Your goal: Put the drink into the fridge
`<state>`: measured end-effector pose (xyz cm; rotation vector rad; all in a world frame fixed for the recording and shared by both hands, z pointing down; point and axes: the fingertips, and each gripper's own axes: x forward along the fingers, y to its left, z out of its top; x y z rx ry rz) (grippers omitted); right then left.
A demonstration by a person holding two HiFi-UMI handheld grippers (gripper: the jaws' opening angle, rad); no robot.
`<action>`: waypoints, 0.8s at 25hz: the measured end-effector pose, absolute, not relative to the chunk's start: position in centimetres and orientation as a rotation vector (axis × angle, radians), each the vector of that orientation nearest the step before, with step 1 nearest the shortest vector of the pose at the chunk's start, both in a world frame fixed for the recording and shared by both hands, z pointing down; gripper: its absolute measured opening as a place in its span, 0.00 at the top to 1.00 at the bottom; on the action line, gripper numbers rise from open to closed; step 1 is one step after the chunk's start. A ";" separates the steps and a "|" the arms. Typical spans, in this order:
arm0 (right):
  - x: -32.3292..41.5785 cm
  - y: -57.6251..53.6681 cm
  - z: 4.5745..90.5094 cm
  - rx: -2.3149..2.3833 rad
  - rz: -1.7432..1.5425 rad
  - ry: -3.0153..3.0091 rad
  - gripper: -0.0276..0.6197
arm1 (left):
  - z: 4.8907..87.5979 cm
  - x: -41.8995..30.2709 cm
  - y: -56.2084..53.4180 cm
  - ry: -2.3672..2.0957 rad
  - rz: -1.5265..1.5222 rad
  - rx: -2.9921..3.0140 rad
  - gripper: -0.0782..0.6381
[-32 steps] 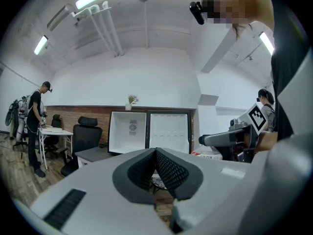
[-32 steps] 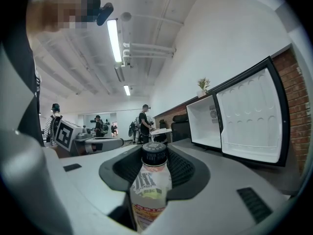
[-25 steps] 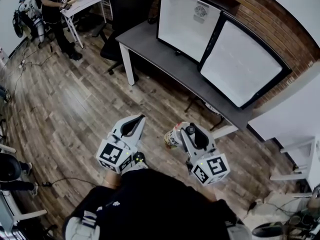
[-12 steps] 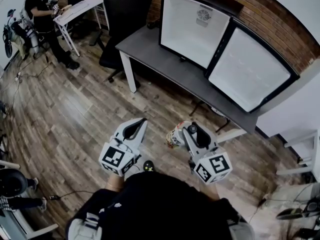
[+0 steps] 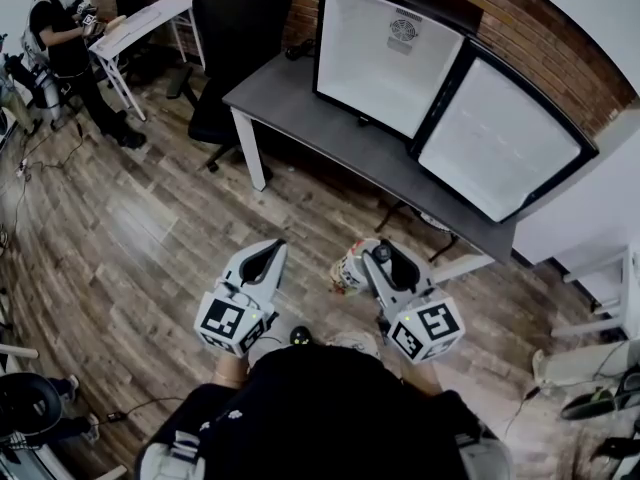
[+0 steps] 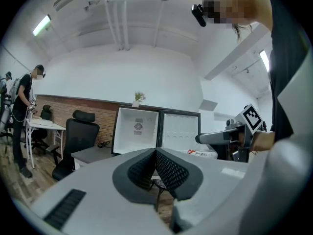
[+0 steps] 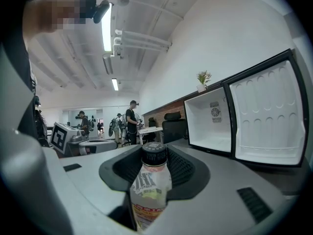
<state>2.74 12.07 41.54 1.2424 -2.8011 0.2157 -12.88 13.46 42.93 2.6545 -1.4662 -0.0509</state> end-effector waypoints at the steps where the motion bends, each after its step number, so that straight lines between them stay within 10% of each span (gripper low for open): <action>1: 2.6 11.9 41.5 1.242 0.216 -2.799 0.73 | 43.1 -13.0 13.2 -1.463 -0.053 2.650 0.90; 20: -0.8 2.7 42.1 1.167 0.237 -2.842 0.73 | 43.3 -15.4 5.8 -1.481 -0.025 2.650 0.90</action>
